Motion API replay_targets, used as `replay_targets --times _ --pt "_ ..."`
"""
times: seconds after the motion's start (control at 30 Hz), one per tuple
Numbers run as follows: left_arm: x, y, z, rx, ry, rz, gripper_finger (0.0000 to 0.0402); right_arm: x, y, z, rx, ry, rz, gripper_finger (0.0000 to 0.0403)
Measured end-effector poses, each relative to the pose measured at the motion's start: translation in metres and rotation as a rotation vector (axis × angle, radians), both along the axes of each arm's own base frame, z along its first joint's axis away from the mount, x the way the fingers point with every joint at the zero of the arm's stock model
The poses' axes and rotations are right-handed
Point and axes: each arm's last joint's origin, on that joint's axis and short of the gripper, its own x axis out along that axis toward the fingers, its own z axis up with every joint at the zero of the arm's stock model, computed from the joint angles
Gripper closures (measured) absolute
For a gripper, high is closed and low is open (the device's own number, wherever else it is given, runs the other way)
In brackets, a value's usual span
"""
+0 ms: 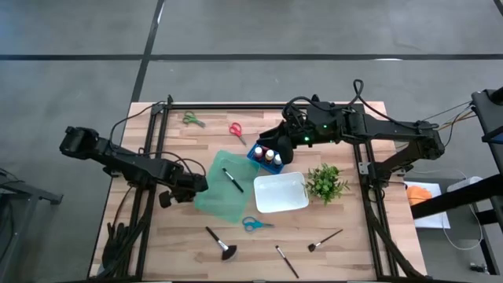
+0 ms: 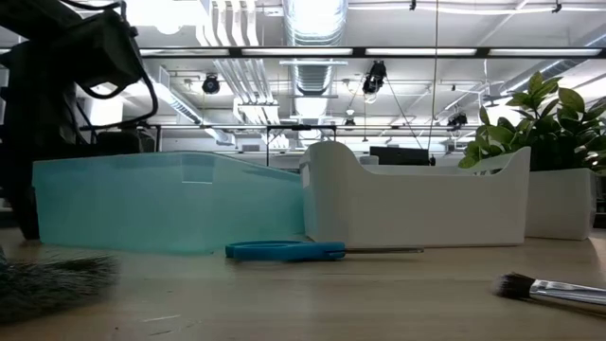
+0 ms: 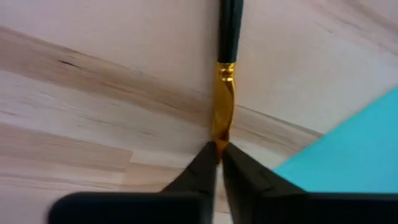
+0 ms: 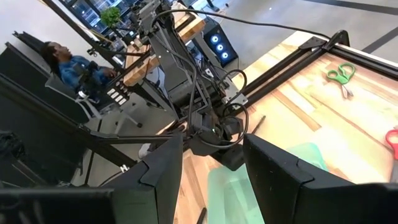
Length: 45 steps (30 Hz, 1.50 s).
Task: Pick & Place Paint Supplies
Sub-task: Put the gold liner brush into the green bin
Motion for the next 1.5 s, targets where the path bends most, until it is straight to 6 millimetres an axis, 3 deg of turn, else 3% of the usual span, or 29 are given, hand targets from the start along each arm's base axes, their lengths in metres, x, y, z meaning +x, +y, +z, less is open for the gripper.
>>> replay_targets --times 0.23,0.37,0.53,0.8,1.03,1.17,1.33,1.5 --pt "-0.001 0.001 0.002 0.033 -0.014 -0.015 0.0397 0.000 0.000 0.000 -0.004 0.000 0.001 0.0236" --pt "-0.007 0.006 0.012 0.163 -0.007 -0.032 0.0398 0.000 0.000 0.000 -0.005 0.001 0.001 0.0236" --pt "-0.008 0.010 0.043 0.281 -0.084 -0.120 0.0400 0.000 -0.001 0.000 -0.018 0.001 0.002 0.0236" --pt "-0.001 0.012 0.103 0.492 -0.377 -0.388 0.0400 0.000 -0.004 0.000 -0.027 0.002 -0.007 0.0236" --pt "0.023 0.005 0.145 0.598 -0.653 -0.696 0.0401 0.000 -0.004 0.000 -0.044 0.003 -0.003 0.0236" --pt "0.043 -0.001 0.138 0.550 -0.714 -0.745 0.0401 0.000 -0.004 0.000 -0.049 0.005 -0.016 0.0236" --pt "0.062 -0.009 0.111 0.437 -0.623 -0.820 0.0400 0.000 -0.004 0.000 -0.048 0.005 -0.025 0.0236" --pt "0.069 -0.013 0.100 0.386 -0.588 -0.853 0.0356 0.000 -0.003 0.000 -0.043 0.005 -0.023 0.0236"
